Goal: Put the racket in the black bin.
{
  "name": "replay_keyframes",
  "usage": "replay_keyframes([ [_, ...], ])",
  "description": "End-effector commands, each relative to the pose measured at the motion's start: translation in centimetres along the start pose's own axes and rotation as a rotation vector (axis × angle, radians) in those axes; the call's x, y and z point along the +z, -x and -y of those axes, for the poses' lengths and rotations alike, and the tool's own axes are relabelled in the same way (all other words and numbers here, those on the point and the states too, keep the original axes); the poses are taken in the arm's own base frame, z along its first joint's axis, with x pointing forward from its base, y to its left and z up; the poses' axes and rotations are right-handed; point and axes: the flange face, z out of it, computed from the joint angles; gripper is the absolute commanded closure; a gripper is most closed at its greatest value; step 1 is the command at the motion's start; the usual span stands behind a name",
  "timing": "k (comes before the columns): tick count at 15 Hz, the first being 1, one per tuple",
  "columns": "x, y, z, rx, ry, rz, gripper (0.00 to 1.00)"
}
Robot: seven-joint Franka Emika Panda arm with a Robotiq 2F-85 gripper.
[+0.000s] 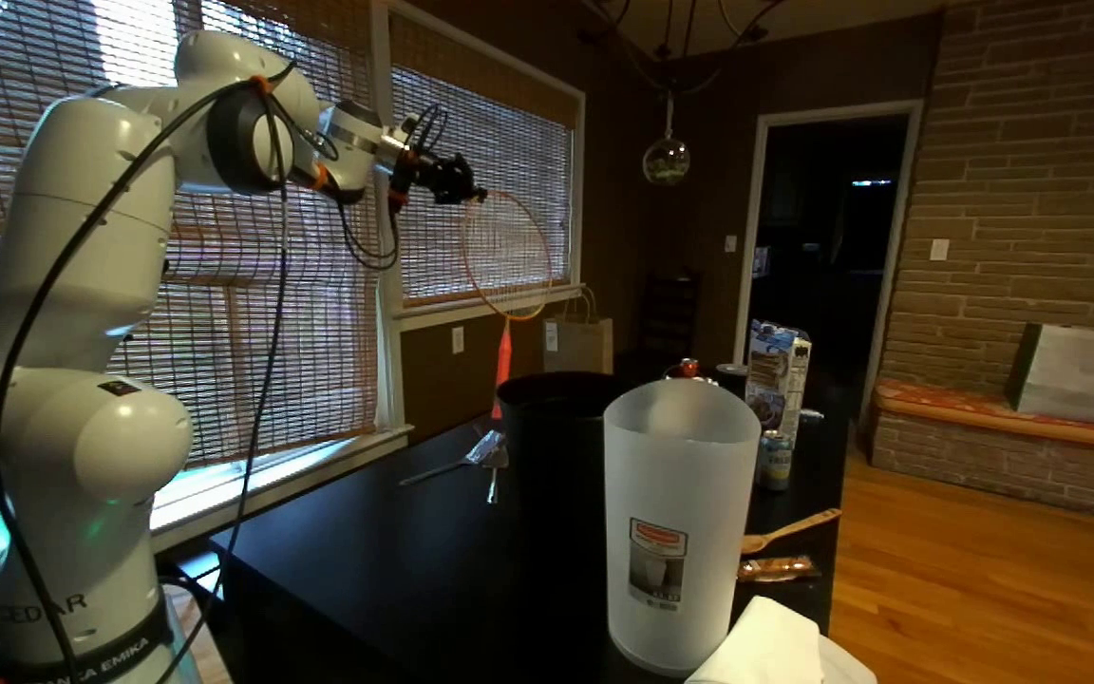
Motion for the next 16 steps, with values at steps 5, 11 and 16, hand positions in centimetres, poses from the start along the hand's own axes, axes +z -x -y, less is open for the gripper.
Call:
replay_keyframes([
  [5,-0.1,-2.3,-2.5,0.01,0.049,-0.038,0.97],
  [11,-0.3,-3.7,-3.9,0.014,0.078,-0.061,0.97],
  [16,-0.9,-4.9,-6.0,0.01,0.117,-0.089,0.97],
])
